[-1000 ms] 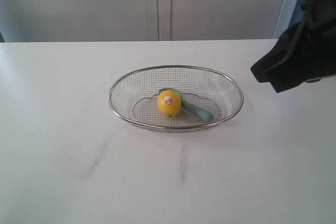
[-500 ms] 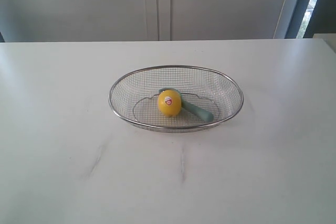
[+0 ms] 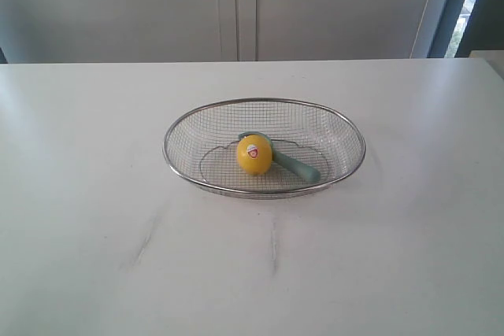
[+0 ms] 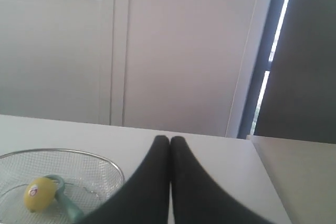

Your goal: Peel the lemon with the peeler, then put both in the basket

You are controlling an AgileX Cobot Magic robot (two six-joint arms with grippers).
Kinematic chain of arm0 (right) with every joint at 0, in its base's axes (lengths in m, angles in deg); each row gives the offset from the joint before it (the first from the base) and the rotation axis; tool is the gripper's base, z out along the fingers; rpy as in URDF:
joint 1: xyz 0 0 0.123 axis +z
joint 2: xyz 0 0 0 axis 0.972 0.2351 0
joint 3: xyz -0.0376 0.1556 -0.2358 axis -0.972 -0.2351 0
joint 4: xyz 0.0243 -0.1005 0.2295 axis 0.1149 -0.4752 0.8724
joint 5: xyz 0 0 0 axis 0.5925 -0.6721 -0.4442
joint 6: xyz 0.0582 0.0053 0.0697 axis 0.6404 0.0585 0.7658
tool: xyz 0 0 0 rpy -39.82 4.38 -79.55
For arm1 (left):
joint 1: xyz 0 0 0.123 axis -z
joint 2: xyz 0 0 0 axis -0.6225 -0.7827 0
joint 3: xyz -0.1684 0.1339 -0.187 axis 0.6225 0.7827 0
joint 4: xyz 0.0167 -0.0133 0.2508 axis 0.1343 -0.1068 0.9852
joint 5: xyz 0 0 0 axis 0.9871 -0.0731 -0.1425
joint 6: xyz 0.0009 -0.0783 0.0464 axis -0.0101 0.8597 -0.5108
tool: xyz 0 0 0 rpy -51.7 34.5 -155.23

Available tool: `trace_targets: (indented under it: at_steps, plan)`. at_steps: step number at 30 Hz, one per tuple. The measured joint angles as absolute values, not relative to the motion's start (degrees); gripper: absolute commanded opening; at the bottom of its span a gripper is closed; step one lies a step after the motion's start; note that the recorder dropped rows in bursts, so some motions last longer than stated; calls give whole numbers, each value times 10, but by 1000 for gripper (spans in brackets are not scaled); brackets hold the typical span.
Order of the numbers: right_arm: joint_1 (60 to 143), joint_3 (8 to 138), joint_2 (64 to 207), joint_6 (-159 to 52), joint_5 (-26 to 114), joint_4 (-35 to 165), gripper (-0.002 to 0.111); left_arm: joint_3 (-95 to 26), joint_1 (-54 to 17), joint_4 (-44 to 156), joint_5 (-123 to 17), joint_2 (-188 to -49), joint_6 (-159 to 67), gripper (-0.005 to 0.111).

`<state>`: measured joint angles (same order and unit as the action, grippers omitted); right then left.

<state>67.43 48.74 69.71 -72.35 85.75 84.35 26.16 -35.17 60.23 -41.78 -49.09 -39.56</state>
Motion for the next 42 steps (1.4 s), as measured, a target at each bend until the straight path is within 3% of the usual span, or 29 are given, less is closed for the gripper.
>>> trace_targets:
  at_steps: [13,20,26,42]
  plan:
    - [674,184,675,-707,544,863,0,262,-352,602,-418,-491,-396,0]
    - [674,85,640,-703,541,793,0,262,-352,602,-418,-491,-396,0]
    - [674,80,640,-701,640,728,0,262,-352,602,-418,-490,-397,0]
    - [687,79,640,-602,643,703,0,262,-352,601,-418,-490,-397,0]
